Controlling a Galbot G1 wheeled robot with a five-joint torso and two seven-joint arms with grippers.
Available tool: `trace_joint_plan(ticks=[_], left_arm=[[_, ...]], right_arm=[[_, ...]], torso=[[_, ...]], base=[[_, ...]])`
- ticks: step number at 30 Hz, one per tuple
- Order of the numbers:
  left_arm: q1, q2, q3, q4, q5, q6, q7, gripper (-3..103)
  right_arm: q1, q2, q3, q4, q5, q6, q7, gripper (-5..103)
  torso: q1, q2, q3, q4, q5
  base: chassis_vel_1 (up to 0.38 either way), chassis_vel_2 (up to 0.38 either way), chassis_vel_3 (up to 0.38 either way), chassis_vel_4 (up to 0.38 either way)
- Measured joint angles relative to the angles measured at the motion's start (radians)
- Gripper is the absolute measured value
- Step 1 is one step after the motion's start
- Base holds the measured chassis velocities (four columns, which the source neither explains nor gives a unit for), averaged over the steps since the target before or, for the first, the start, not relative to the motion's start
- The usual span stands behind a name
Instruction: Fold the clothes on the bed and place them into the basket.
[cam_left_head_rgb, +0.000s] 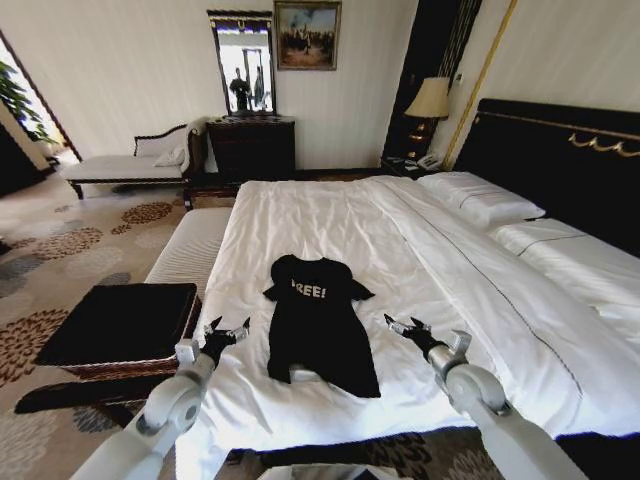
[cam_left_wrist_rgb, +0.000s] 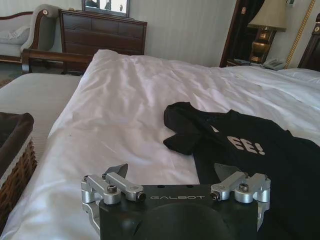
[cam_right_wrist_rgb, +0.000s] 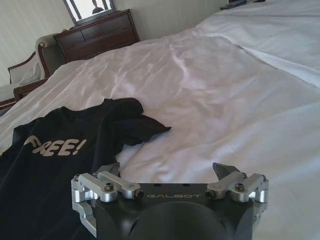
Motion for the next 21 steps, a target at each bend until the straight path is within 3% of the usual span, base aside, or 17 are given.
trace_joint_plan(ticks=[6, 16, 21], left_arm=[[0.093, -0.036, 0.012, -0.043, 0.055, -0.013, 0.001, 99], [0.146, -0.089, 0.023, -0.109, 0.082, 0.013, -0.025, 99], [0.154, -0.103, 0.029, -0.119, 0.082, 0.022, -0.035, 99]], right_arm=[[-0.077, 0.072, 0.023, 0.046, 0.11, -0.038, 0.013, 100], [-0.161, 0.066, 0.042, 0.076, 0.314, -0.117, 0.05, 100], [-0.177, 0.069, 0.035, 0.067, 0.308, -0.117, 0.036, 100]], torso=[[0.0, 0.0, 0.0, 0.0004, -0.0001], [0.0, 0.0, 0.0, 0.0, -0.0001], [0.0, 0.0, 0.0, 0.0001, -0.0003]], base=[[0.0, 0.0, 0.0, 0.0], [0.0, 0.0, 0.0, 0.0], [0.0, 0.0, 0.0, 0.0]])
